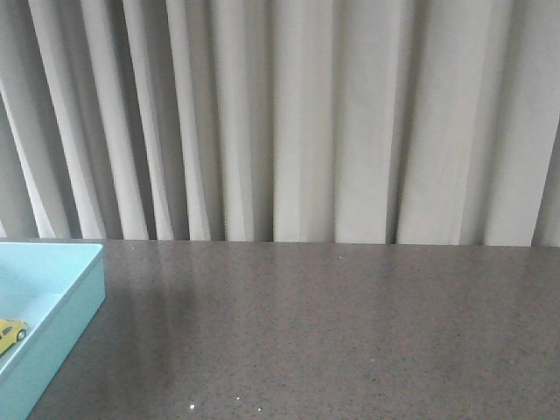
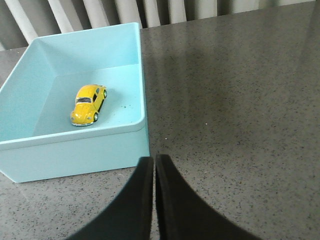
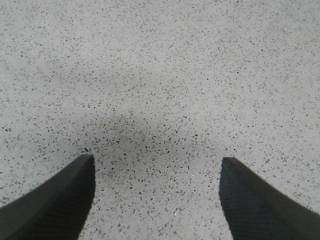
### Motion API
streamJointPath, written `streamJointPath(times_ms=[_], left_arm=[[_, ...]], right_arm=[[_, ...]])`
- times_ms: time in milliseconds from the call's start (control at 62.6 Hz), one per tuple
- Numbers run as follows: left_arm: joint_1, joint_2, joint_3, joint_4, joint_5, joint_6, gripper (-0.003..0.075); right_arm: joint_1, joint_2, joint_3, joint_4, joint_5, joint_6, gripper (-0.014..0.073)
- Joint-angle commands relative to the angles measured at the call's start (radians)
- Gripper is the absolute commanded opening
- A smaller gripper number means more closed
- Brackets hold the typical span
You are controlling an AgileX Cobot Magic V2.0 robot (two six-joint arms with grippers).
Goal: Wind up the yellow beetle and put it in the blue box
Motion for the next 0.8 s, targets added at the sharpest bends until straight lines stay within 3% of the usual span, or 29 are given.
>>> streamJointPath(times_ms=[0,112,447,783], left_arm=[[-0.007,0.007,-0.021,0.042,-0.084,-0.010,-0.0007],[-0.007,-0.006,0.007,0.053,-0.128,-0.010,-0.0007],[-0.007,-0.230,0.413,0.028,-0.600,-0.010,-0.0007],[-0.007,-0.448,0.678,0.018,-0.803,-0.012,-0.0006]], right_arm=[[0.004,-0.009,-0.025,-0.017,-0.053,0.001,0.0505],[0.004,-0.009,-0.025,-0.017,-0.053,0.001,0.0505],[0.004,-0.009,-0.025,-0.014,-0.053,0.001,0.0505],[0.004,-0.009,-0.025,-0.014,-0.051,0.001,0.0505]])
